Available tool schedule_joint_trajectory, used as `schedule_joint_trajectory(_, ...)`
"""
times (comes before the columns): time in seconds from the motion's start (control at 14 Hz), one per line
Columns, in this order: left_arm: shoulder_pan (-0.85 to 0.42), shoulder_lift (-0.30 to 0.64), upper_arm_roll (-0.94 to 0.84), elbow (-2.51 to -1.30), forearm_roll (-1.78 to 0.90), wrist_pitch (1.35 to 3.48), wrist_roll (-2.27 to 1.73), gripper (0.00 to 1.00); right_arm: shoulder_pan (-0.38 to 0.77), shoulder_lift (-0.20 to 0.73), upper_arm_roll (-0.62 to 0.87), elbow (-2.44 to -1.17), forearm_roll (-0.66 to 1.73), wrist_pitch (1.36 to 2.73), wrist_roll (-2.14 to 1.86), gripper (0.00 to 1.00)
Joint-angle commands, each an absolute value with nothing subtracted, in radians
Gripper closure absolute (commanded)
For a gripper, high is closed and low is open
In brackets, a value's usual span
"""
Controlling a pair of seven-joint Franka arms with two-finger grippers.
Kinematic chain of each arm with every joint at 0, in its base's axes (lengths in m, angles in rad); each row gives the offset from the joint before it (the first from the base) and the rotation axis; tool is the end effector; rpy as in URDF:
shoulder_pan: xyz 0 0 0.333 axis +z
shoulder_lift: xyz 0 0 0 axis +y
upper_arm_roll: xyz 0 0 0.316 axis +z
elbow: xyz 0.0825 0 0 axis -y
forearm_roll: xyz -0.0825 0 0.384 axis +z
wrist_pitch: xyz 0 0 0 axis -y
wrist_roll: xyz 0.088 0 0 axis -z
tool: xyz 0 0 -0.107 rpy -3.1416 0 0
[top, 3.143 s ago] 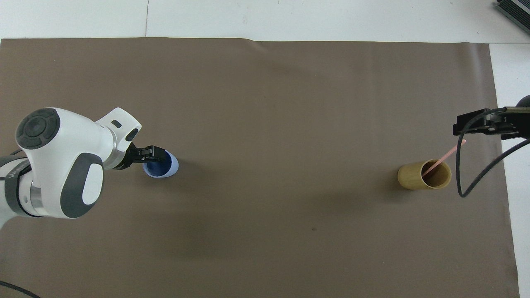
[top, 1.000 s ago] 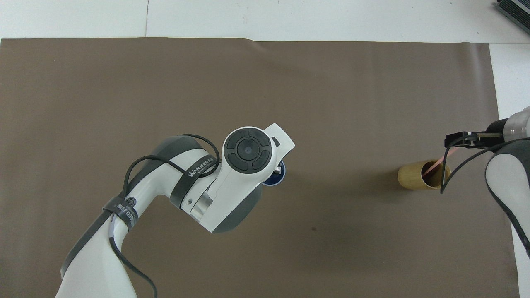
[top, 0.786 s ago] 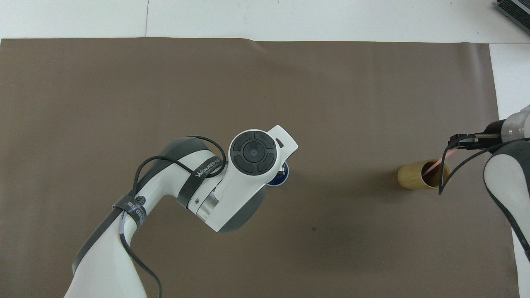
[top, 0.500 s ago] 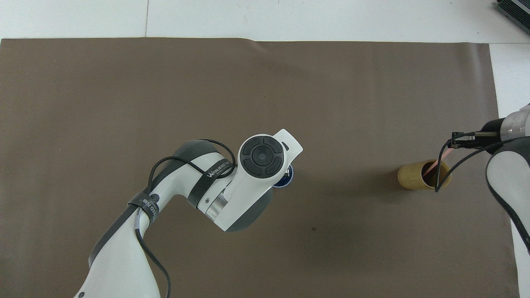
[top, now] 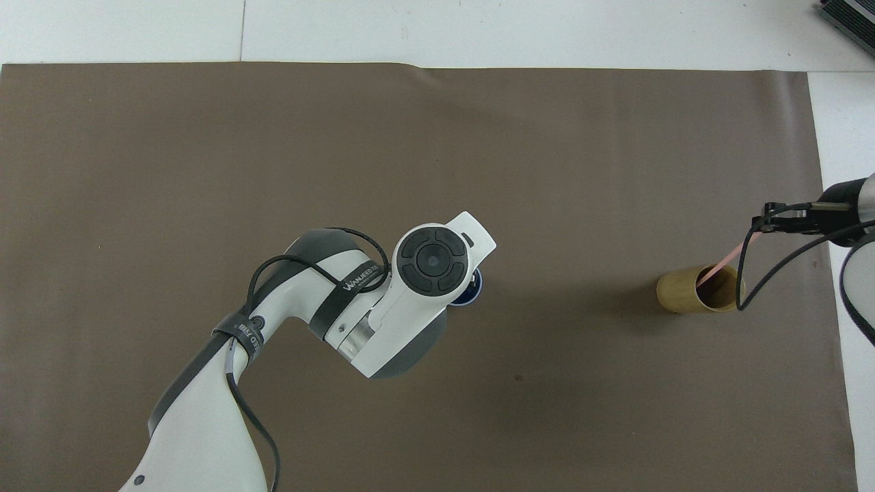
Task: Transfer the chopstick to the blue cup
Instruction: 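Release the blue cup with the left gripper while the right gripper lifts the chopstick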
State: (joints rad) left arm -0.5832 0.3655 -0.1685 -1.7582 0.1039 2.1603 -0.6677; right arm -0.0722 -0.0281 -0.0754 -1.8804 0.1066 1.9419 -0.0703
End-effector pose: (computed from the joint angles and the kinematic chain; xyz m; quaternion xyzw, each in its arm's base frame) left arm 0.4853 -0.4354 0.3664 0.9976 -0.0638 0.0253 0.0034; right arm 0.5576 -0.0760 0.5254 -0.9961 0.0556 -0.0500 0.0464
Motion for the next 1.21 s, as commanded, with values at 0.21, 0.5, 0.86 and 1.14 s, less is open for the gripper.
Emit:
schedule_joint_trajectory(0.21, -0.457, 0.209, -0.161, -1.743, 0.130, 2.016, -0.666, 0.00, -0.086, -0.107, -0.077, -1.801, 0.063, 1.871, -0.012, 1.00)
schedule_joint_trajectory(0.5, -0.371, 0.092, -0.161, -1.752, 0.097, 1.889, -0.579, 0.00, -0.071, -0.114, -0.052, -1.789, -0.055, 1.870, 0.125, 1.00)
schedule_joint_trajectory(0.86, -0.273, 0.048, -0.160, -1.752, 0.071, 1.832, -0.491, 0.00, 0.020, -0.112, 0.008, -1.746, -0.031, 1.775, 0.603, 1.00)
schedule_joint_trajectory(1.14, -0.151, 0.015, -0.158, -1.756, 0.064, 1.776, -0.303, 0.00, 0.043, -0.118, 0.057, -1.753, 0.103, 1.773, 0.877, 1.00)
